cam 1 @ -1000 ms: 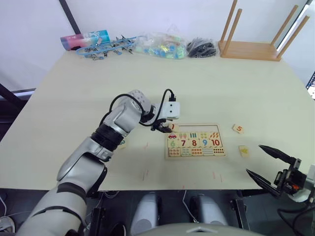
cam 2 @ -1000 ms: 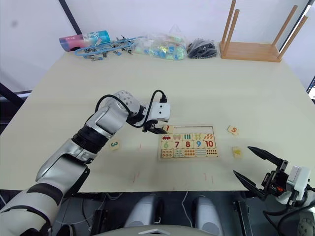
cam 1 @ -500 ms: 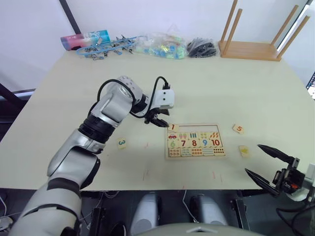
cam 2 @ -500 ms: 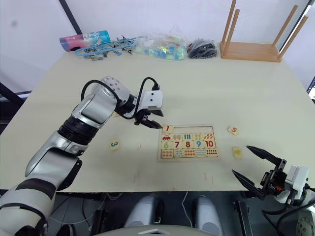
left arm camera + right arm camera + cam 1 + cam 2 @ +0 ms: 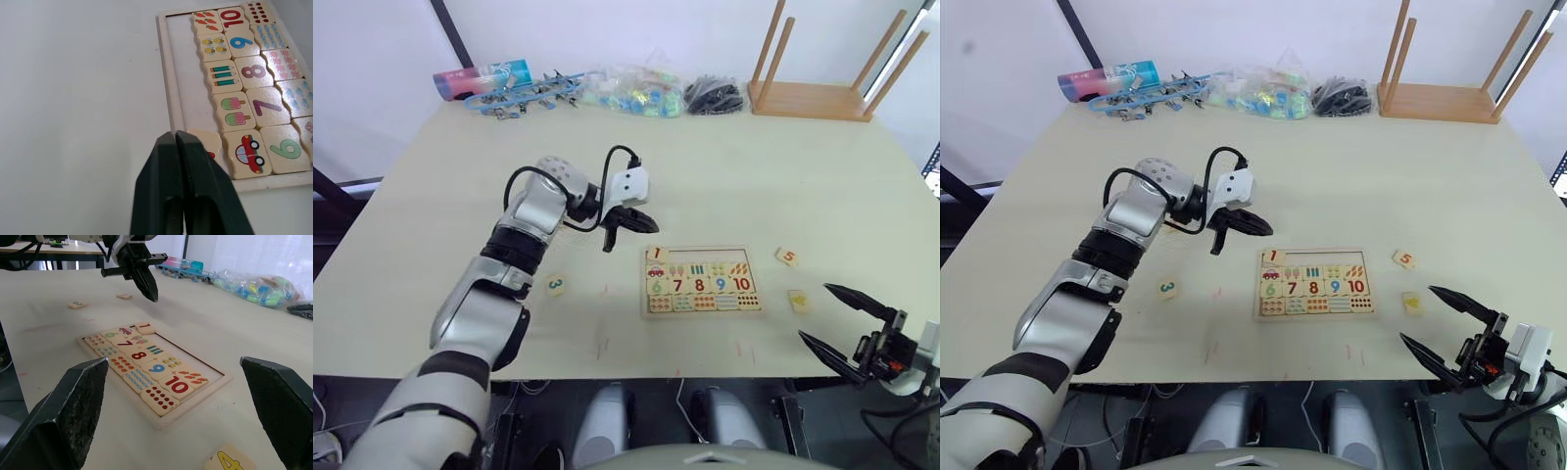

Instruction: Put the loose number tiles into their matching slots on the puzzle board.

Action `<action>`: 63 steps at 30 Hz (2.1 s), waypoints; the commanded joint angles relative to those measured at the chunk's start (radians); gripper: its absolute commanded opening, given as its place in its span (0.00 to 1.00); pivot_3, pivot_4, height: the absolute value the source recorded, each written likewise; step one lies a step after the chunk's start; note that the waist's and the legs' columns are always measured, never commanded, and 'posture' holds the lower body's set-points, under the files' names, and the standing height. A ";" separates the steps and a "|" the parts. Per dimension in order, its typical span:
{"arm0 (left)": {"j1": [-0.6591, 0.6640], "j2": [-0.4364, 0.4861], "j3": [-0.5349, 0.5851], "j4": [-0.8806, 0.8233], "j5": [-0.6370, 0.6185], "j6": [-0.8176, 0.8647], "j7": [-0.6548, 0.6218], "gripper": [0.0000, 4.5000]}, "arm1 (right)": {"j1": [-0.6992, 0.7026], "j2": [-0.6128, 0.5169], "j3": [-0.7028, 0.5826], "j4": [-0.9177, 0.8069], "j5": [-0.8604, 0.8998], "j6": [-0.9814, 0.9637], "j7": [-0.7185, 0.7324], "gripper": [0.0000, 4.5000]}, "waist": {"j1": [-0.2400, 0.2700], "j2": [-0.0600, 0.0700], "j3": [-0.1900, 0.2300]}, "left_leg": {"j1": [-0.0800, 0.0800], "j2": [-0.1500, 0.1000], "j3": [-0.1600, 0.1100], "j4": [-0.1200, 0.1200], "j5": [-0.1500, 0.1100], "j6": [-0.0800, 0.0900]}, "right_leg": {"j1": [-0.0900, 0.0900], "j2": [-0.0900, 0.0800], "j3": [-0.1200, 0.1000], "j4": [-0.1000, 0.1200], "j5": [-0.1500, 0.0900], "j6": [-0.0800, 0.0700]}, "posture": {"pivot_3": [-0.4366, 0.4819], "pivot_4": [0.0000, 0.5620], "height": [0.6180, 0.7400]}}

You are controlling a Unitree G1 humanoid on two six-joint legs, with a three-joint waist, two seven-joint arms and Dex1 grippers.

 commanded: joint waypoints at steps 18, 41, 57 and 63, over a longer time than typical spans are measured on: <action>-0.114 -0.107 0.025 0.440 0.112 -0.450 0.063 0.01 | 0.020 -0.011 -0.021 -0.035 0.013 -0.016 -0.008 1.00 | 0.000 0.000 0.000 | 0.000 0.000 0.000 0.000 0.000 0.000 | 0.000 0.000 0.000 0.000 0.000 0.000 | 0.48 0.27 0.98; -0.104 -0.107 0.058 0.456 0.122 -0.487 0.016 0.01 | 0.016 -0.018 -0.013 -0.042 0.014 -0.008 -0.019 1.00 | 0.000 0.000 0.000 | 0.000 0.000 0.000 0.000 0.000 0.000 | 0.000 0.000 0.000 0.000 0.000 0.000 | 0.48 0.27 0.98; -0.085 -0.097 0.057 0.451 0.125 -0.499 -0.023 0.01 | 0.006 -0.013 -0.020 0.007 0.016 -0.028 0.014 1.00 | 0.000 0.000 0.000 | 0.000 0.000 0.000 0.000 0.000 0.000 | 0.000 0.000 0.000 0.000 0.000 0.000 | 0.48 0.27 0.98; -0.085 -0.095 0.059 0.449 0.125 -0.499 -0.027 0.01 | -0.003 -0.013 -0.024 0.028 0.018 -0.035 0.028 1.00 | 0.000 0.000 0.000 | 0.000 0.000 0.000 0.000 0.000 0.000 | 0.000 0.000 0.000 0.000 0.000 0.000 | 0.48 0.27 0.98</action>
